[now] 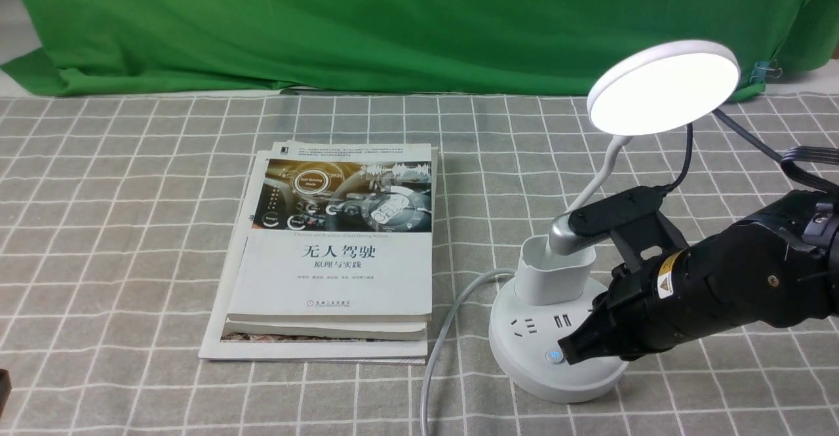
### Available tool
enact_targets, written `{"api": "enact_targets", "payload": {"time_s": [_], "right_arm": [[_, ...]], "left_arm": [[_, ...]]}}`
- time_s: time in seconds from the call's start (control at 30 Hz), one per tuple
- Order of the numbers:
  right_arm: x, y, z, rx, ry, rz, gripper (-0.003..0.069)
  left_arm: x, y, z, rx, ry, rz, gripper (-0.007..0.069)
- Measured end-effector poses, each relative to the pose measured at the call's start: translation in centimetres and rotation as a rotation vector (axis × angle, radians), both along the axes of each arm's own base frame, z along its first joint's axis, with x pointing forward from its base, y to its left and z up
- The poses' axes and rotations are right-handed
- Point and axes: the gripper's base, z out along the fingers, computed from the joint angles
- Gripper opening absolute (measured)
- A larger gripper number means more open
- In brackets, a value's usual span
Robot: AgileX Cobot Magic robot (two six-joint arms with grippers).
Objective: Turn off the desk lamp on the grey coffee tablecloth by hand.
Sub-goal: 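Press the power button on the lamp base to turn the lamp off with the right gripper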
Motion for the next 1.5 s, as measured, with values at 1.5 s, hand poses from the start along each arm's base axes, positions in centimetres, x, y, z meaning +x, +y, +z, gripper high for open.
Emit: {"api": "enact_targets", "payload": {"time_s": [1.5], "right_arm": [[-0.3,-0.2,-1.8,-0.007,0.014,-0.001,0.0041]], "left_arm": [[0.0,0.0,0.0,0.0,0.0,0.0,0.0001]]}}
